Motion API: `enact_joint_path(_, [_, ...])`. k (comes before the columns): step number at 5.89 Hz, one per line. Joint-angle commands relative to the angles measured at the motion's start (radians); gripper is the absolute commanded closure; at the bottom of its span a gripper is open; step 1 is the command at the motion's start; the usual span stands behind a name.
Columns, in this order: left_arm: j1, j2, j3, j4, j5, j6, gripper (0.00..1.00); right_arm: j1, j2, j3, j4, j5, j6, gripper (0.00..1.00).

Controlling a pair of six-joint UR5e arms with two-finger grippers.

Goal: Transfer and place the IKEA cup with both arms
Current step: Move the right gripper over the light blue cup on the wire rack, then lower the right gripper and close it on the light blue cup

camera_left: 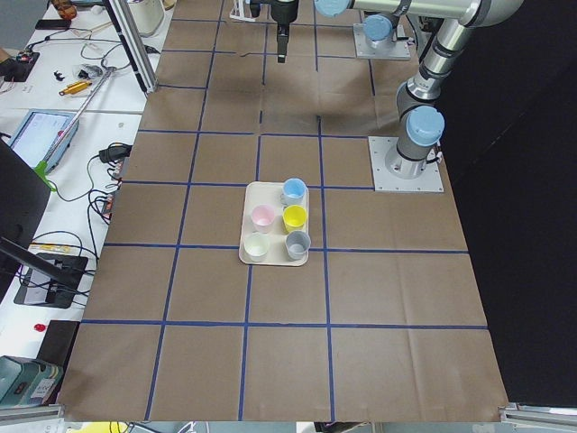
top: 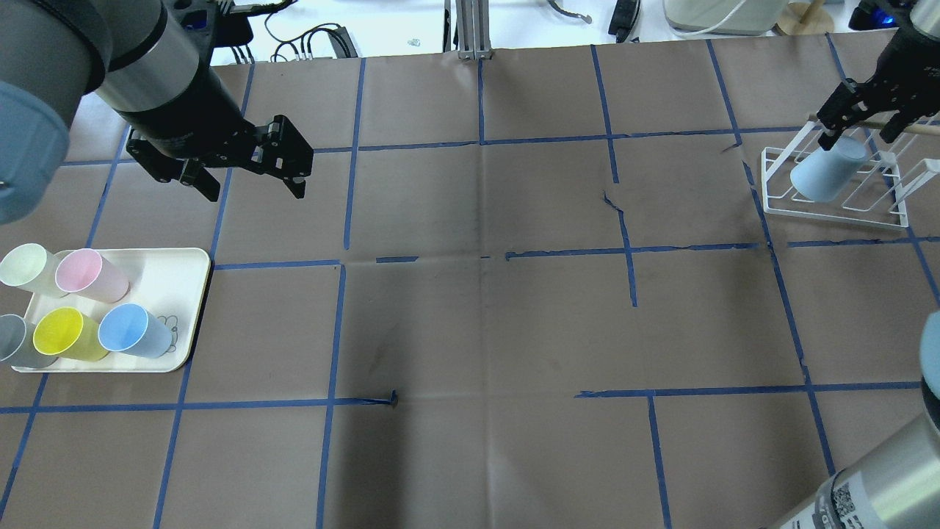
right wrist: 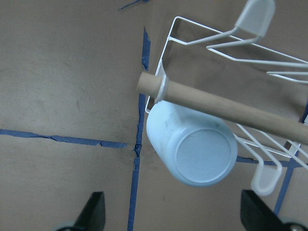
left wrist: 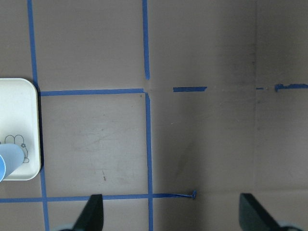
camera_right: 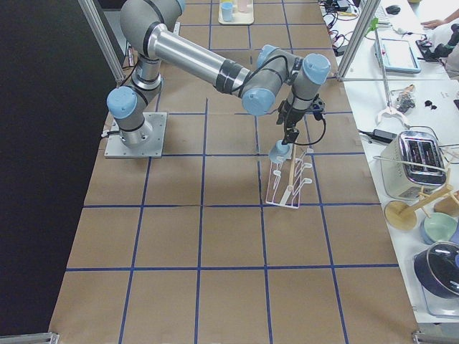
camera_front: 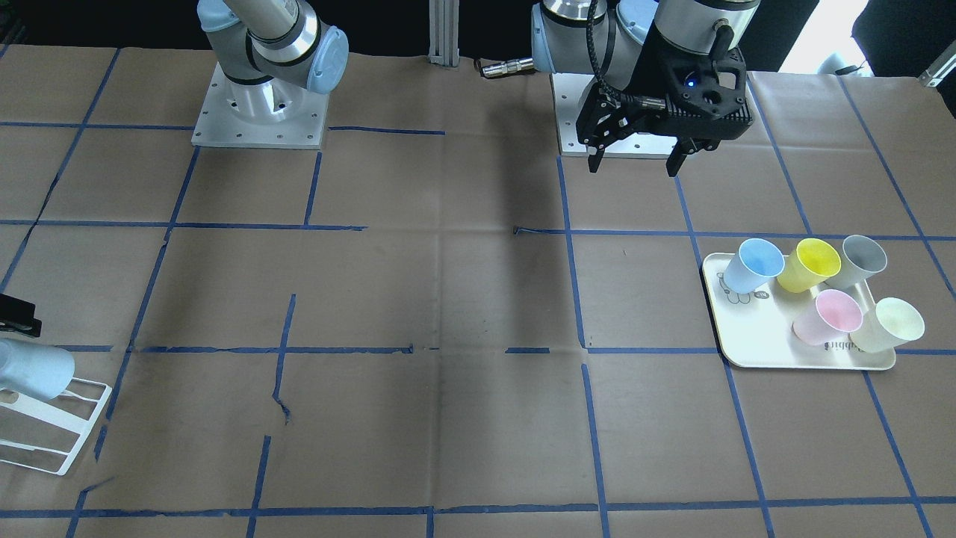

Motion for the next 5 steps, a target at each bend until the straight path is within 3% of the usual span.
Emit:
enact_joint_path(1, [0.001,0.0,-0.001,0.0,0.0,0.0,0.01,-0.002,0.019,0.031,-0.075,-0.031,0.005,0.0])
enact_joint_path(5, [0.001,0.0,-0.001,0.0,-0.002,-0.002,0.01,-0.002,0.028,0.077,-0.115,-0.025,0.019,0.0])
